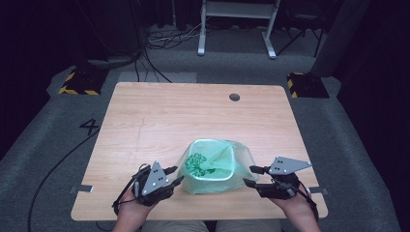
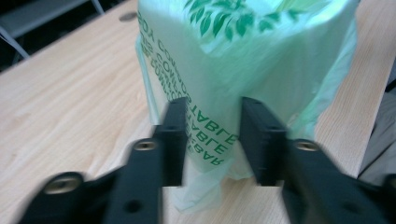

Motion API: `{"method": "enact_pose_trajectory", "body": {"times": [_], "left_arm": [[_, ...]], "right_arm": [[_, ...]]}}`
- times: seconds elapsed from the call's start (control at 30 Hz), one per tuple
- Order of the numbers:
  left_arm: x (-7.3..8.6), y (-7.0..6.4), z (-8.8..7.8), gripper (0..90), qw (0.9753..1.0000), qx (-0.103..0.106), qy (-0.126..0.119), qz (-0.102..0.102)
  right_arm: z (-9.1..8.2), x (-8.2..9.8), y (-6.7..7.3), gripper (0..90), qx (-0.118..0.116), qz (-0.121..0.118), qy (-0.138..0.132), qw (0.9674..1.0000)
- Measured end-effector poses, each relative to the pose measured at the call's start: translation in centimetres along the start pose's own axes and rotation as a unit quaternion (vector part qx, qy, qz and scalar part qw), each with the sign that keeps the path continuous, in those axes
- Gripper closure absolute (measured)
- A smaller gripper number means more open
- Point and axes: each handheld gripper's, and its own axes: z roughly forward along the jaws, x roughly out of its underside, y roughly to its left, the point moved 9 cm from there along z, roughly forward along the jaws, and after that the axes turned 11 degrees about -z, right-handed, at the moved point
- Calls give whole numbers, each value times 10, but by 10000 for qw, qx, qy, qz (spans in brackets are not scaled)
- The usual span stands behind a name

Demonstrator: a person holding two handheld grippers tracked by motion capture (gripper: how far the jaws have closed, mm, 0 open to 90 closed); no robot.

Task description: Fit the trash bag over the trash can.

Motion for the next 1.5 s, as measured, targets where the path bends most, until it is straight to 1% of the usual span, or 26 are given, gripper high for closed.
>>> {"method": "enact_pose_trajectory", "body": {"times": [0.07, 0.1, 0.17, 0.23, 0.3, 0.37, 0.47, 0.53, 0.6, 0.67, 0.7, 0.73, 0.77, 0.8, 0.83, 0.87, 0.9, 0.93, 1.0, 1.07, 1.17, 1.27, 1.37, 1.43, 1.5], "left_arm": [[1, 1, 7, 771, 9999, -4, 114, -12], [2, 1, 9, 816, 9999, 24, 149, -14], [3, 1, 13, 873, 9998, -7, 202, 50], [6, 2, 16, 898, 9996, -51, 239, 106], [8, 5, 18, 900, 9996, -78, 250, 73], [11, 8, 18, 900, 9996, -91, 268, 41], [13, 10, 19, 900, 9994, -150, 312, 83], [15, 11, 19, 900, 9991, -205, 340, 114], [17, 14, 21, 900, 9989, -278, 382, 68], [20, 19, 21, 900, 9989, -331, 346, -11], [20, 21, 20, 899, 9989, -332, 317, -49], [20, 23, 18, 869, 9990, -359, 244, -66], [19, 25, 16, 788, 9989, -425, 158, -71], [18, 26, 14, 718, 9990, -430, 82, -102], [18, 28, 12, 672, 9991, -397, 47, -149], [17, 29, 9, 636, 9991, -364, 3, -197], [18, 31, 7, 605, 9990, -392, -20, -211], [18, 34, 3, 587, 9988, -425, -65, -239], [20, 38, -1, 569, 9985, -455, -84, -283], [22, 44, -4, 554, 9980, -546, -94, -291], [26, 52, -9, 522, 9971, -660, -86, -363], [31, 60, -11, 494, 9962, -747, -23, -440], [39, 69, -13, 477, 9951, -802, 36, -581], [43, 72, -13, 474, 9943, -859, 79, -620], [49, 76, -12, 470, 9937, -898, 136, -654]], "right_arm": [[3, -7, 4, 506, -17, -104, -44, 9999], [5, -9, 5, 549, -21, -176, -32, 9998], [10, -11, 5, 669, 103, -351, 92, 9993], [16, -11, 3, 808, 108, -373, 196, 9991], [22, -9, -3, 895, 91, -352, 308, 9989], [26, -7, -8, 900, 85, -328, 383, 9987], [30, -3, -16, 900, 135, -303, 488, 9983], [32, 2, -23, 900, 152, -216, 538, 9982], [34, 7, -27, 900, 179, -141, 579, 9981], [34, 11, -30, 900, 176, -77, 578, 9981], [33, 12, -30, 896, 161, -89, 565, 9982], [32, 11, -29, 833, 148, -74, 542, 9984], [31, 10, -28, 723, 119, -65, 482, 9987], [29, 9, -29, 661, 95, -54, 443, 9990], [26, 7, -29, 643, 94, -50, 396, 9992], [23, 5, -28, 600, 60, -41, 344, 9994], [20, 2, -28, 558, -6, -15, 286, 9996], [17, 1, -29, 532, -5, -4, 267, 9996], [10, -5, -30, 492, 37, -27, 149, 9999], [5, -12, -32, 454, 43, 10, 34, 10000], [1, -19, -36, 426, 18, 16, -29, 10000], [1, -27, -39, 392, 10, -23, -50, 10000], [1, -38, -43, 360, -13, -38, -115, 9999], [2, -46, -44, 337, -63, -47, -194, 9998], [5, -54, -45, 309, -131, -89, -175, 9997]]}}
